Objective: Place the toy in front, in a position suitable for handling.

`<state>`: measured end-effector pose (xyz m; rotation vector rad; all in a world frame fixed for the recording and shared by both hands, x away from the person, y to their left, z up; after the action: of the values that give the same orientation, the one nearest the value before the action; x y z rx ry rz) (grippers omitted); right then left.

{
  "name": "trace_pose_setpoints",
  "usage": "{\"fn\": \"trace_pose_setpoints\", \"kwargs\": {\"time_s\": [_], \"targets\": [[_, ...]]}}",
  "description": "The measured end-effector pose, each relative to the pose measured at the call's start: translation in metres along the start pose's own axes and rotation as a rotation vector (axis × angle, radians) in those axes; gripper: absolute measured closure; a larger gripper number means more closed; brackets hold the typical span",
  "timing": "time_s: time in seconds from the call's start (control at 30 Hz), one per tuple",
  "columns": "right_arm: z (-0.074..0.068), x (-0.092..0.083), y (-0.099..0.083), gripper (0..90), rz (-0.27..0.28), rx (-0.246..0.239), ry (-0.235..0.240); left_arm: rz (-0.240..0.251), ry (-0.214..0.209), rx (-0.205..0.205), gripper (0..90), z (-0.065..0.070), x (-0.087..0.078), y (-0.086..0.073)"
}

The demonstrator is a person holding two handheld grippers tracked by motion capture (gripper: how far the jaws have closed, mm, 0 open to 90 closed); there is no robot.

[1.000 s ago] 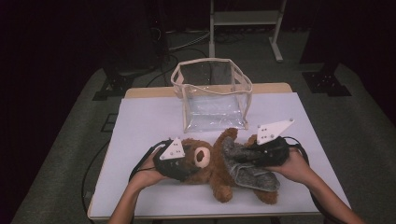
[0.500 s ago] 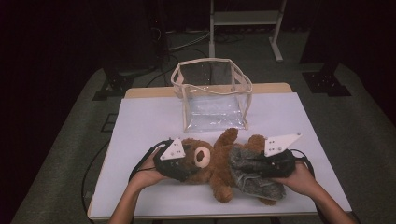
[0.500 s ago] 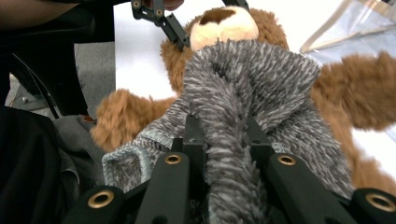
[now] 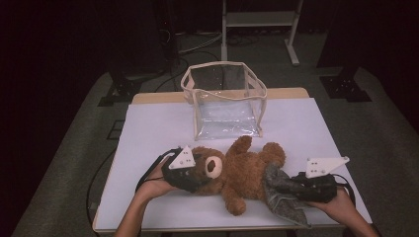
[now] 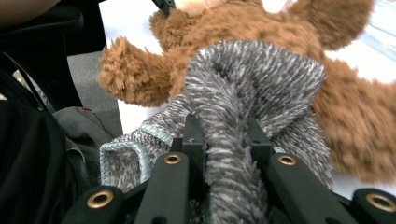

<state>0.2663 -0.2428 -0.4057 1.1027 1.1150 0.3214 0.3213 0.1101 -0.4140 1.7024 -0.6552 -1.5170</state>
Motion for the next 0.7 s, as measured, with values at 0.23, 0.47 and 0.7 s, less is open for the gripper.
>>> {"fn": "trace_pose_setpoints", "kwargs": {"time_s": [0.23, 0.47, 0.7], "targets": [[0.009, -0.015, -0.012, 75.6, 0.014, 0.057, -0.023, -0.004, -0.011, 0.003, 21.5, 0.001, 0.000, -0.001], [0.015, -0.019, 0.006, 75.6, 0.019, 0.025, -0.039, -0.021, -0.011, 0.021, 21.6, 0.004, 0.000, -0.002], [0.019, -0.007, 0.034, 75.5, 0.016, -0.029, -0.030, -0.036, -0.010, 0.038, 21.5, 0.007, 0.000, -0.003]]}}
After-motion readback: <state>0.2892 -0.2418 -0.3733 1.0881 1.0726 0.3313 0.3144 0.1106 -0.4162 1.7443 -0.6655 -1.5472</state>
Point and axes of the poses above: each handheld gripper's, and its own axes: x roughly forward along the jaws, y roughly out of its top, z roughly to its right, the point moved 3 cm from there along x, roughly forward along the jaws, and after that the axes turned 12 degrees about -y, right-handed, at the moved point
